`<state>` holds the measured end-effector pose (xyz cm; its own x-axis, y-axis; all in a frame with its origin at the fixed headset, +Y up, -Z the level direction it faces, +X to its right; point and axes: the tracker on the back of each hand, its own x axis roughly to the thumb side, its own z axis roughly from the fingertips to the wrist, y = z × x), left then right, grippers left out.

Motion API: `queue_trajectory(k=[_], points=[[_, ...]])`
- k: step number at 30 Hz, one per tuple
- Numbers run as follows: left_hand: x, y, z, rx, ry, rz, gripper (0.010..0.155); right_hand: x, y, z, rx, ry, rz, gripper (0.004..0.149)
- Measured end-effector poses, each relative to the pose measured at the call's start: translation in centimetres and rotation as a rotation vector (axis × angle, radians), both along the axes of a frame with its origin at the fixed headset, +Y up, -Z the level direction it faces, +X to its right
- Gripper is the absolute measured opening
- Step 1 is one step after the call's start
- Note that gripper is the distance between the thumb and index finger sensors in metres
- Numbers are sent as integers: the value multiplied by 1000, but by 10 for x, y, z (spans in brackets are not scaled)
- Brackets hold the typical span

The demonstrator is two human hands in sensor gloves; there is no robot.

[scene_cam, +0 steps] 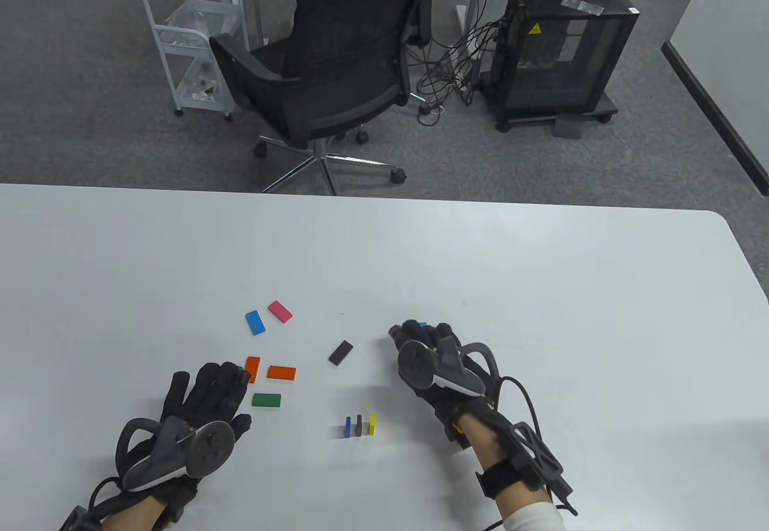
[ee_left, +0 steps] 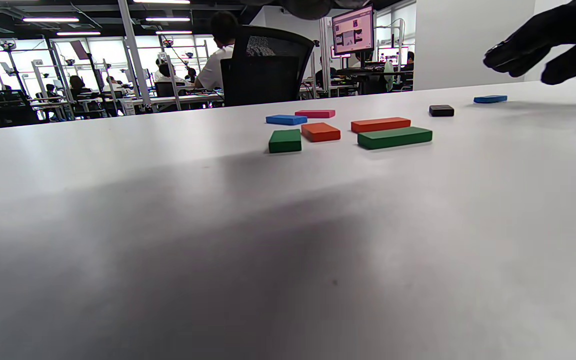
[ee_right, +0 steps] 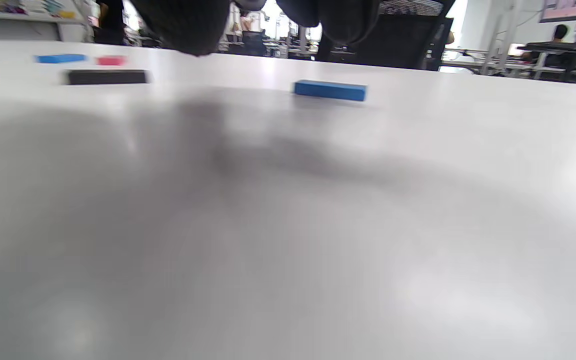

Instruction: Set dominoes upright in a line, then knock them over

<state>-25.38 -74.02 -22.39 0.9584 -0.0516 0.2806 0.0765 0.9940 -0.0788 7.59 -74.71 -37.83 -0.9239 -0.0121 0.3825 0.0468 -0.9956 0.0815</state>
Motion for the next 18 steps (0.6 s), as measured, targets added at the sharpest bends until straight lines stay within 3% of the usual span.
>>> queue_trajectory(k=[6,13,18], points=[[-1,0,-1,1,4,7,67,-8,-4,-40,-82,-100,52,65],[-1,0,-1,0,4,8,67,-16,-15,-49,-178,-115,121,56],[-1,0,-1,-4,0,4,67,-18,-13,-47,-119,-100,123,51]])
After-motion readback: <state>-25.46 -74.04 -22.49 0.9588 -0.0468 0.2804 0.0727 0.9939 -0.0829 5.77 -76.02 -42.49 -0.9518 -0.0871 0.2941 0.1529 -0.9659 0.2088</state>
